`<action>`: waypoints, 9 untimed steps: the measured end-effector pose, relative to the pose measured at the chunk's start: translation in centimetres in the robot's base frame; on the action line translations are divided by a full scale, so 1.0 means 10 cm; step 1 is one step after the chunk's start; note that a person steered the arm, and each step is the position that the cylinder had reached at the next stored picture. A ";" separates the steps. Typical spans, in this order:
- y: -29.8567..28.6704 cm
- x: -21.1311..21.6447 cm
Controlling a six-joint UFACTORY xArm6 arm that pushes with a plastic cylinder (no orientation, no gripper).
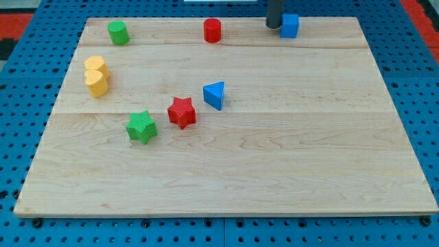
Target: Move the yellow hexagon closer to the green star
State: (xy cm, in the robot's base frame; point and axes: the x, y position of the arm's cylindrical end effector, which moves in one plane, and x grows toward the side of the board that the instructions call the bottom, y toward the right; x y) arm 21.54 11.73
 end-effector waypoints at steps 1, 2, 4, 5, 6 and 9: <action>-0.04 0.02; -0.05 0.13; -0.06 0.19; -0.25 0.24; -0.39 0.26; -0.84 0.98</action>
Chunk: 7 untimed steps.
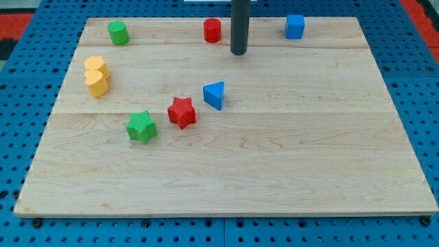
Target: Move the yellow hexagon closer to the green star
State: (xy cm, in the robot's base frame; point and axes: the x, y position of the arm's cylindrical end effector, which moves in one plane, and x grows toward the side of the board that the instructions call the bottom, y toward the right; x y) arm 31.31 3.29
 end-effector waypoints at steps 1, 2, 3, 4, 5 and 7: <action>-0.84 -0.16; -1.51 -0.17; -2.29 -0.17; -2.79 -0.14; -2.31 0.57; -1.91 0.94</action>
